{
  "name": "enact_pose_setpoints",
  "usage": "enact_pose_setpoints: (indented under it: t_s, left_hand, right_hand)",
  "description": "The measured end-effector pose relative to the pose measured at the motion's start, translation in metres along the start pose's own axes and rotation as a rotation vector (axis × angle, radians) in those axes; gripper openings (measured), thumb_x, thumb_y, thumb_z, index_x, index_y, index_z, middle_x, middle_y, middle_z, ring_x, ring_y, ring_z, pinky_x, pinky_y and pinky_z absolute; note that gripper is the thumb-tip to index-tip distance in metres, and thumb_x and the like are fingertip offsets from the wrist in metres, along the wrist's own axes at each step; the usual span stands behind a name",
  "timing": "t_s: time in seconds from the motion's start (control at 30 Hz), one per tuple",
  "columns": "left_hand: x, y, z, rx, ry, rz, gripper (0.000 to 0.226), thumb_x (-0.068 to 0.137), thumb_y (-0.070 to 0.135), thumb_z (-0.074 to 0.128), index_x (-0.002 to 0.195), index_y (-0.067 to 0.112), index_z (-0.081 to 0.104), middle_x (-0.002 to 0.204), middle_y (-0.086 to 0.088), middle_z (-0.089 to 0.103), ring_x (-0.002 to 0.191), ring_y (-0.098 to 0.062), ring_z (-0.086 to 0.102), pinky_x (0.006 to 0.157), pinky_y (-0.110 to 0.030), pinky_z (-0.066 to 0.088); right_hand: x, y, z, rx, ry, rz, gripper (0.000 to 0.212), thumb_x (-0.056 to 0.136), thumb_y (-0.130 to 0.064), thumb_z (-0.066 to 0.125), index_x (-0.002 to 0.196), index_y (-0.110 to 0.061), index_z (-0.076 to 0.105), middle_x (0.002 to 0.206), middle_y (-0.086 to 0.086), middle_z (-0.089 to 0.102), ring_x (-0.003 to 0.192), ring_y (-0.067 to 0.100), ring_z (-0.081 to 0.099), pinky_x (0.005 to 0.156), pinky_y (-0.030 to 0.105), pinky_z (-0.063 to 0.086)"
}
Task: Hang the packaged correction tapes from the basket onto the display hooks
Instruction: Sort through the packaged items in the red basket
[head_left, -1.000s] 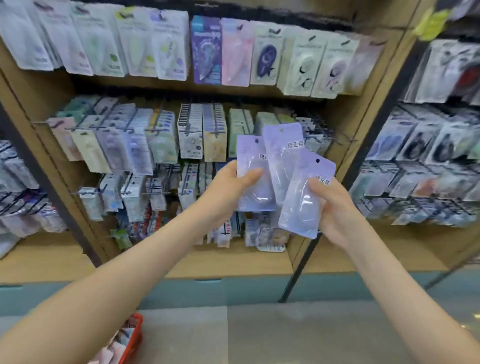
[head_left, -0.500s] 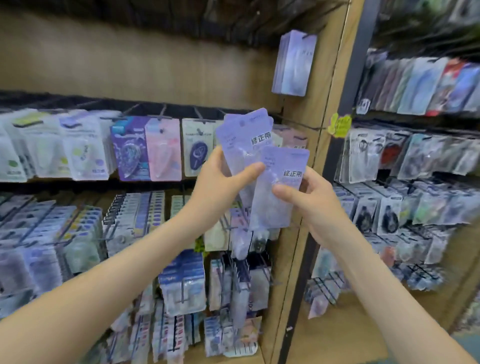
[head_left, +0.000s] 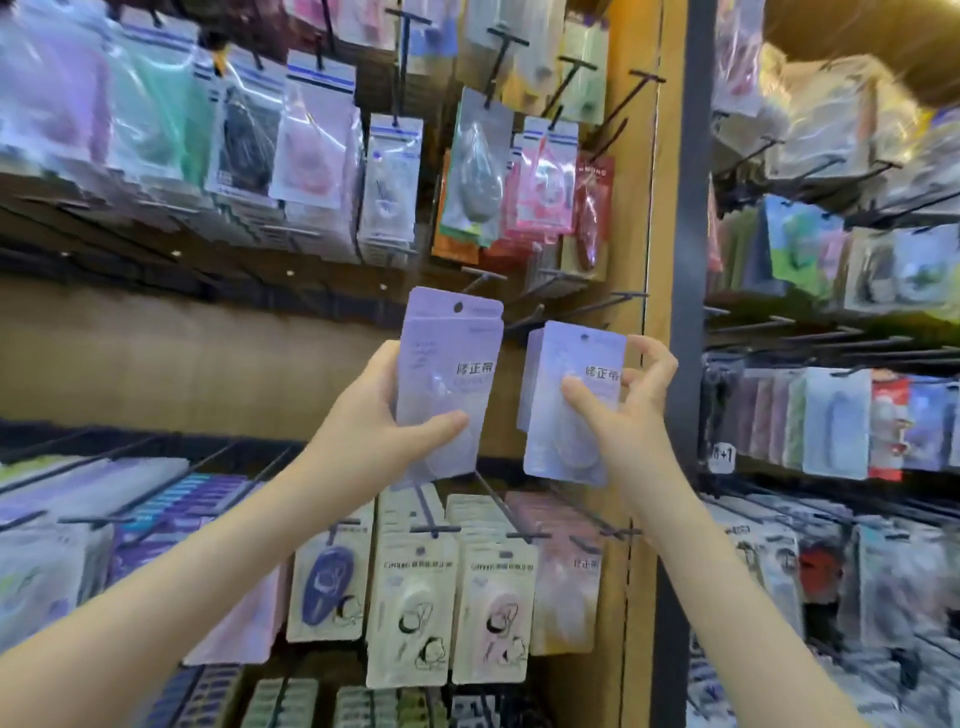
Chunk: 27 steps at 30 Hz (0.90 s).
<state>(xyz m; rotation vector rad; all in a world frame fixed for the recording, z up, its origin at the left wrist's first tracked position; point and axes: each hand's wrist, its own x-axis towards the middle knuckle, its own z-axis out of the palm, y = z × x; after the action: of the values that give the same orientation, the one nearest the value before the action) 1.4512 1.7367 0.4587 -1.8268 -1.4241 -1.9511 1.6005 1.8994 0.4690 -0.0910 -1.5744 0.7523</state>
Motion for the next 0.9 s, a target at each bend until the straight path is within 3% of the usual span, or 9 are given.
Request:
enact_pose_setpoints:
  t_s: [0.1,0.27,0.4,0.53,0.6,0.67,0.73,0.9]
  left_hand:
    - [0.01,-0.01,0.005,0.029,-0.032,-0.009,0.047,0.078,0.019,0.075,0.114,0.038,0.051,0.108,0.018,0.066,0.101,-0.002,0.064,0.084,-0.034,0.057]
    - [0.037,-0.02,0.008,0.022,-0.076,-0.045,0.045,0.076,0.023,0.076,0.111,0.039,0.051,0.108,0.019,0.065,0.1,-0.001,0.063,0.078,-0.027,0.057]
    - [0.058,-0.025,0.011,0.048,-0.142,-0.062,0.042,0.079,0.027,0.075,0.111,0.04,0.051,0.11,0.019,0.063,0.1,-0.001,0.062,0.079,-0.026,0.056]
    - [0.072,-0.027,0.012,0.073,-0.216,-0.077,0.038,0.08,0.03,0.073,0.107,0.042,0.049,0.108,0.021,0.061,0.097,0.001,0.061,0.074,-0.023,0.055]
    - [0.076,-0.028,0.013,0.058,-0.261,-0.095,0.038,0.081,0.03,0.072,0.107,0.043,0.047,0.11,0.019,0.059,0.098,-0.001,0.061,0.072,-0.023,0.053]
    - [0.078,-0.029,0.016,0.011,-0.323,-0.141,0.039,0.084,0.029,0.069,0.112,0.042,0.046,0.115,0.015,0.059,0.101,-0.004,0.061,0.072,-0.024,0.054]
    - [0.079,-0.032,0.018,-0.038,-0.353,-0.182,0.041,0.086,0.029,0.067,0.12,0.039,0.047,0.118,0.013,0.061,0.103,-0.006,0.062,0.075,-0.029,0.056]
    - [0.082,-0.038,0.018,-0.07,-0.347,-0.239,0.04,0.084,0.029,0.069,0.12,0.035,0.052,0.115,0.009,0.066,0.104,-0.014,0.065,0.087,-0.05,0.054]
  right_hand:
    - [0.015,0.023,0.002,0.0,0.127,-0.022,0.048,0.081,-0.037,0.067,0.11,-0.058,0.035,0.134,-0.007,0.043,0.126,0.015,0.046,0.105,0.047,0.041]
    - [0.038,0.034,0.007,0.002,0.24,-0.034,0.046,0.089,-0.022,0.066,0.127,-0.033,0.042,0.131,-0.01,0.046,0.123,0.011,0.046,0.106,0.045,0.041]
    - [0.049,0.033,0.014,-0.057,0.261,-0.034,0.049,0.084,-0.031,0.066,0.127,-0.036,0.043,0.13,-0.008,0.046,0.122,0.015,0.048,0.102,0.047,0.045]
    - [0.05,0.03,0.011,-0.182,0.277,-0.03,0.05,0.091,-0.024,0.062,0.137,-0.027,0.044,0.13,-0.008,0.042,0.12,0.009,0.044,0.105,0.037,0.041]
    - [0.049,0.027,0.007,-0.254,0.272,-0.03,0.052,0.093,-0.024,0.059,0.142,-0.026,0.041,0.131,-0.008,0.042,0.115,0.002,0.041,0.098,0.026,0.038]
    - [0.048,0.023,0.003,-0.309,0.266,-0.008,0.053,0.094,-0.026,0.057,0.144,-0.026,0.039,0.137,-0.007,0.041,0.113,0.0,0.039,0.091,0.018,0.032]
    - [0.05,0.023,0.001,-0.364,0.253,0.033,0.054,0.095,-0.027,0.055,0.146,-0.025,0.037,0.137,-0.004,0.042,0.116,0.007,0.042,0.089,0.019,0.03]
    - [0.06,0.031,0.005,-0.366,0.149,0.173,0.055,0.094,-0.028,0.051,0.147,-0.029,0.034,0.133,0.001,0.047,0.104,0.016,0.053,0.084,0.031,0.047]
